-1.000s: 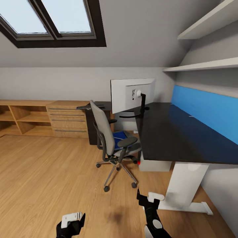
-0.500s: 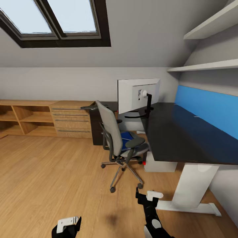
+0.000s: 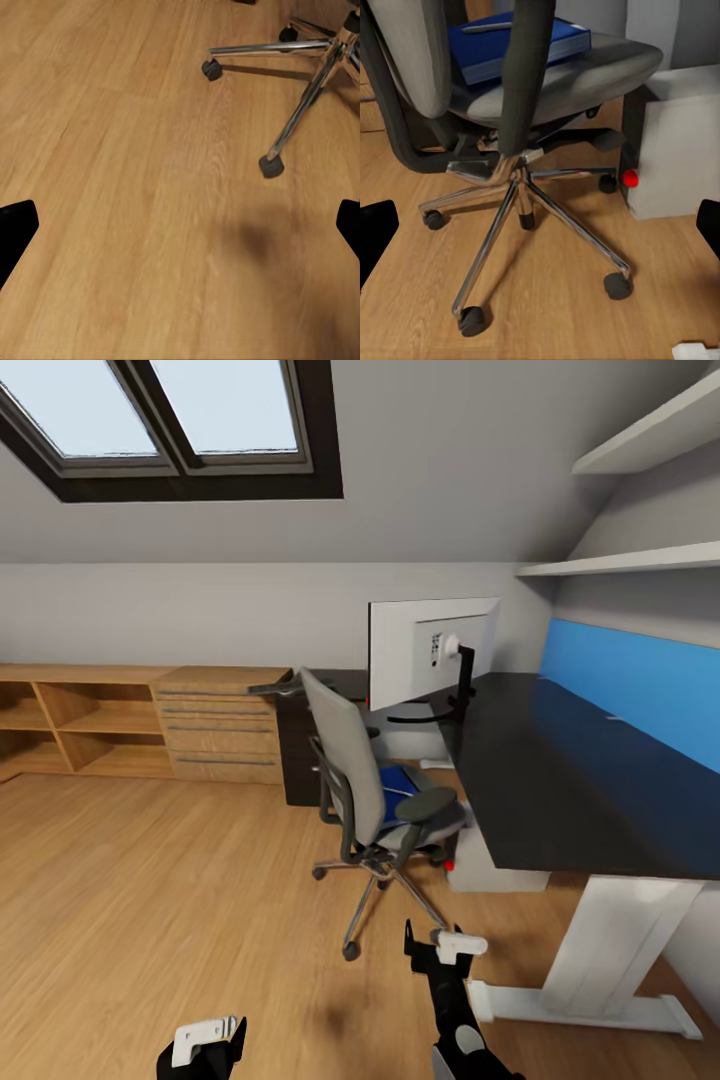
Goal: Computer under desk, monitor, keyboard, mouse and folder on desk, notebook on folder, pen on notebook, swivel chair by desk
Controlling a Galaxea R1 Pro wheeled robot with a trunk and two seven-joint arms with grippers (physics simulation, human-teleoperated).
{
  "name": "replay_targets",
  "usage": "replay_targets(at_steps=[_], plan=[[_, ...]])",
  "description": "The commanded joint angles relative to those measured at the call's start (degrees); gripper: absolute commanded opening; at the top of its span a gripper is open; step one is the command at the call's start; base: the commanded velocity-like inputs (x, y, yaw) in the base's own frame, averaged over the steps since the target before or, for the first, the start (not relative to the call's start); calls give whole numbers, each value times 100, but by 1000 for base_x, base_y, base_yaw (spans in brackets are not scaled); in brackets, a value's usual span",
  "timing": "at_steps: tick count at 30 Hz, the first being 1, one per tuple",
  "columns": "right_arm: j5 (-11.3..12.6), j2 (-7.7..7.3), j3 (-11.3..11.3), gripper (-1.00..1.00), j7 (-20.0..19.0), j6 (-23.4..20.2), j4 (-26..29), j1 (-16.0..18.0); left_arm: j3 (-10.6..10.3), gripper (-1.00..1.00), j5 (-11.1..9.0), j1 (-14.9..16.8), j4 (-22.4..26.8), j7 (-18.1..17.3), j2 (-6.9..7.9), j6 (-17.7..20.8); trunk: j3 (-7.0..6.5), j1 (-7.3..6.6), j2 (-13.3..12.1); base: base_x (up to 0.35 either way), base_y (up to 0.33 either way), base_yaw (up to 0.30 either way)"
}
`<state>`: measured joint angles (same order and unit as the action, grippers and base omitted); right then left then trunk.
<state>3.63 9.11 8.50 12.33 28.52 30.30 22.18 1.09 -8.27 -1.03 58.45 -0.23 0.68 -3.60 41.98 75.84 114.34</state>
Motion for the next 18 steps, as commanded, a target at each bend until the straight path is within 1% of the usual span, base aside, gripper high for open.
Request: replay_targets(at_steps=[1, 5, 13, 18], plan=[[38, -5, 48, 100, 48, 57, -4, 6, -4, 100, -59, -2, 3, -3, 2, -9, 4, 2, 2, 251, 6, 0], [46, -6, 39, 100, 53, 265, -18, 6, -4, 100, -60, -1, 1, -3, 2, -10, 4, 2, 2, 216, 3, 0], [43, -8, 15, 100, 93, 349, -25, 6, -4, 100, -62, 0, -8, -3, -1, -10, 4, 2, 2, 61, 1, 0], [42, -23, 0, 100, 126, 362, -21, 6, -2, 100, -66, 2, -9, -3, 1, -10, 4, 2, 2, 212, 0, 0]])
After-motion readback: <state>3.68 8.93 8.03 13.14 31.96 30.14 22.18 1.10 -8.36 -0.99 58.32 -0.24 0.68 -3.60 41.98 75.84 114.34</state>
